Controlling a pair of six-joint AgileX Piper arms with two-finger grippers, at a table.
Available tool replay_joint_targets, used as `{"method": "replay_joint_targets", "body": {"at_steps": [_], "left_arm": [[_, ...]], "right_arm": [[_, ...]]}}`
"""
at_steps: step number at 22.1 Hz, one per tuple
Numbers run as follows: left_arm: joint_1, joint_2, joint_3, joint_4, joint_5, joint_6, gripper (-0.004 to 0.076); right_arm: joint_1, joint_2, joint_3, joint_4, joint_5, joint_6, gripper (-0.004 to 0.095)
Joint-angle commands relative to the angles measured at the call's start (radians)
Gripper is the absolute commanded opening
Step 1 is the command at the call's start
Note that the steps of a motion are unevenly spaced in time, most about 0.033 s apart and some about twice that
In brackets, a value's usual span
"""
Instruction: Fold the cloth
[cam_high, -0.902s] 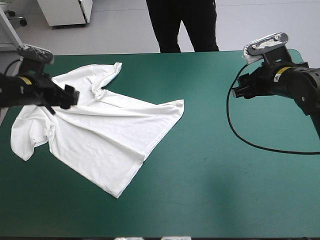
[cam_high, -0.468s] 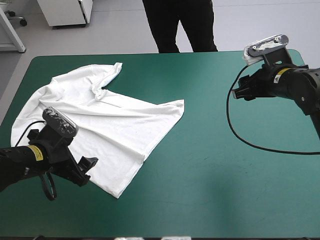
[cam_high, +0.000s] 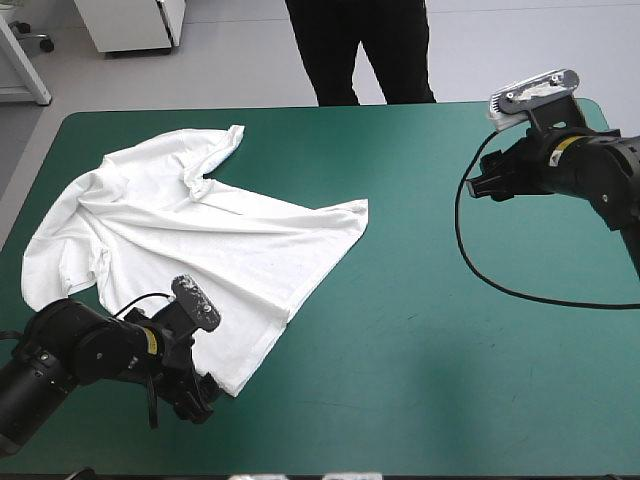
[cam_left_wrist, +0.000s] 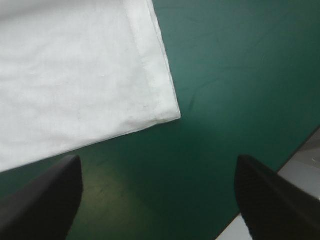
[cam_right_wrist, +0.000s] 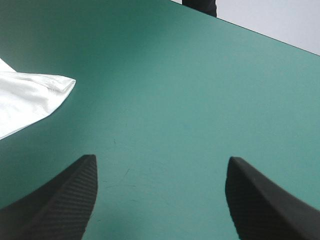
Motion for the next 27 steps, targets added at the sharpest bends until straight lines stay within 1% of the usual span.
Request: {"method": "replay_joint_targets", "body": {"at_steps": [1,4,6,11,14,16,18,19,24,26,27], "left_arm": [[-0.017,-0.003,0.045,-0.029,-0.09,0.02,0.0587],[-0.024,0.035,0.132,-0.047,-0.155,0.047,0.0551],[-0.024,0.079,0.171,-0.07,-0.207,0.072,0.0545],[-0.024,0.216,0.179,-0.072,-0.305,0.089,0.0545],[-0.024,0.283,0.179,-0.082,-0.322,0.09,0.0541],[-0.024,0.324,0.179,-0.096,-0.324,0.09,0.048],[-0.024,0.347,0.179,-0.108,-0.324,0.09,0.0363],[-0.024,0.349,0.179,-0.122,-0.324,0.09,0.0286],[-0.024,0.349,0.179,-0.142,-0.324,0.094,0.006],[-0.024,0.349,0.179,-0.145,-0.319,0.094,-0.0002],[-0.024,0.349,0.179,-0.147,-0.314,0.094,-0.0008]], "right_arm": [[0.002,-0.029,-0.025,-0.023,-0.059,-0.003,0.0671],[0.002,-0.022,-0.025,-0.023,-0.061,-0.003,0.0671],[0.002,-0.016,-0.025,-0.023,-0.061,-0.003,0.0671],[0.002,-0.014,-0.025,-0.021,-0.073,-0.003,0.0671],[0.002,-0.014,-0.025,-0.021,-0.07,-0.003,0.0671],[0.002,-0.014,-0.025,-0.019,-0.06,-0.003,0.0671],[0.002,-0.012,-0.025,-0.017,-0.06,-0.006,0.0671],[0.002,-0.009,-0.025,-0.017,-0.062,-0.012,0.0671],[0.002,0.015,-0.025,0.009,-0.075,-0.014,0.0671],[0.002,0.029,-0.025,0.032,-0.082,-0.014,0.0671],[0.002,0.04,-0.025,0.044,-0.092,-0.018,0.0671]]}}
